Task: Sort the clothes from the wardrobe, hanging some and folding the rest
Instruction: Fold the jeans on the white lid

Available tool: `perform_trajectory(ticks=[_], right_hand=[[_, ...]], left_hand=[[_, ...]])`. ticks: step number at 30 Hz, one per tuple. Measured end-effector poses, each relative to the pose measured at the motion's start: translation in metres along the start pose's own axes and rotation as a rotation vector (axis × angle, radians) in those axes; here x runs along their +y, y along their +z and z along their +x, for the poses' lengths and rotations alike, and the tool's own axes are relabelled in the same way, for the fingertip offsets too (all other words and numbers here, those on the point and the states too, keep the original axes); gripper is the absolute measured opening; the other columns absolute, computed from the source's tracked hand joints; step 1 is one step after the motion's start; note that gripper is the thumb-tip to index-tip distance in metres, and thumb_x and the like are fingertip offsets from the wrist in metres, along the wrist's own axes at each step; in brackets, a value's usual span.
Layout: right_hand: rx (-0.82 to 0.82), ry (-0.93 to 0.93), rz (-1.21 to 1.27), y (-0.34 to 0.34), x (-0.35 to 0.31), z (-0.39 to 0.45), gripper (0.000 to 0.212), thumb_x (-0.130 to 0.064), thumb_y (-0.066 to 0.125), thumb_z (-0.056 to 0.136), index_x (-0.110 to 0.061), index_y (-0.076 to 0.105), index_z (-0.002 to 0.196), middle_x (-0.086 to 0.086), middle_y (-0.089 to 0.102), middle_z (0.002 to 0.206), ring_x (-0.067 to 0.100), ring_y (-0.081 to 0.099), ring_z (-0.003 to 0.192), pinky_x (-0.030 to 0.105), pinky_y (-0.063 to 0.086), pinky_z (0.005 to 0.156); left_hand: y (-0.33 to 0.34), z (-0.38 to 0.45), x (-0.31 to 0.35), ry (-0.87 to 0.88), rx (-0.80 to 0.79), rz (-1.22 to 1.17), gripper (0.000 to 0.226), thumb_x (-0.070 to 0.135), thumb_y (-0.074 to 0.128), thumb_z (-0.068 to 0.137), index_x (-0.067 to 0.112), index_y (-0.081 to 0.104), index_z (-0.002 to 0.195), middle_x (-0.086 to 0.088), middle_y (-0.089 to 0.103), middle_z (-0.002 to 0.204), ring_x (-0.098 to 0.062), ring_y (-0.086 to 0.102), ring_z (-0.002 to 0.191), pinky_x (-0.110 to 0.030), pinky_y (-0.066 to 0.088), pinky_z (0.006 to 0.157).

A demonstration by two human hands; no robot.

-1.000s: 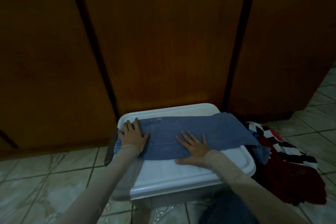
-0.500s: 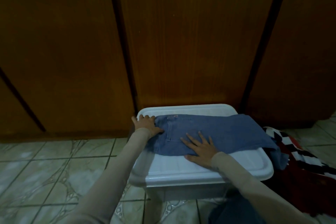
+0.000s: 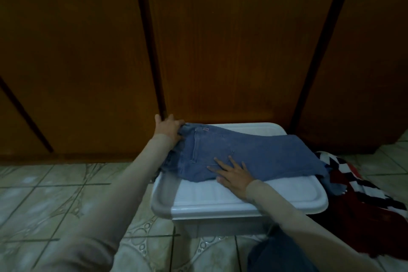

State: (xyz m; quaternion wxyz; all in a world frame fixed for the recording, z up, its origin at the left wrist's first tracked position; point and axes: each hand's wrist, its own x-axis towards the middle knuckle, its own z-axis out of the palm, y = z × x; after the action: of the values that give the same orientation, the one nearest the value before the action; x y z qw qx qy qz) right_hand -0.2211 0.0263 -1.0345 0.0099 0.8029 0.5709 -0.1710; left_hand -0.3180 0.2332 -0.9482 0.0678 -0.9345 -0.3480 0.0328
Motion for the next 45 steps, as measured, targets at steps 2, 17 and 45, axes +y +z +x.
perform_trajectory(ticks=[2, 17, 45], right_hand=[[0.022, -0.032, 0.049, -0.006, -0.017, 0.009, 0.045, -0.039, 0.016, 0.102, -0.044, 0.006, 0.147, -0.013, -0.010, 0.157, 0.029, -0.011, 0.144, 0.053, -0.002, 0.113], [-0.068, -0.147, 0.206, -0.003, -0.057, 0.025, 0.049, -0.043, 0.021, 0.101, -0.033, 0.011, 0.149, -0.006, 0.000, 0.158, 0.018, -0.002, 0.146, 0.044, -0.004, 0.117], [0.751, 0.984, 2.037, -0.029, 0.108, -0.082, 0.022, -0.008, 0.052, 0.092, 0.002, 0.051, 0.112, 0.017, 0.062, 0.110, 0.024, 0.069, 0.088, 0.025, 0.055, 0.078]], left_hand=[[-0.012, 0.000, -0.018, -0.010, 0.000, 0.015, 0.047, 0.034, 0.050, 0.094, 0.029, 0.039, 0.139, -0.010, 0.039, 0.140, -0.029, 0.037, 0.130, -0.050, 0.004, 0.112], [0.053, -0.034, -0.020, -0.267, 0.002, -0.110, 0.047, 0.018, 0.043, 0.096, 0.016, 0.027, 0.140, -0.011, 0.038, 0.140, -0.030, 0.037, 0.132, -0.054, 0.009, 0.113], [0.041, -0.023, 0.210, 0.477, 0.216, -0.544, 0.023, 0.021, 0.047, 0.095, 0.008, 0.061, 0.107, -0.012, 0.061, 0.112, -0.030, 0.057, 0.101, -0.033, 0.041, 0.080]])
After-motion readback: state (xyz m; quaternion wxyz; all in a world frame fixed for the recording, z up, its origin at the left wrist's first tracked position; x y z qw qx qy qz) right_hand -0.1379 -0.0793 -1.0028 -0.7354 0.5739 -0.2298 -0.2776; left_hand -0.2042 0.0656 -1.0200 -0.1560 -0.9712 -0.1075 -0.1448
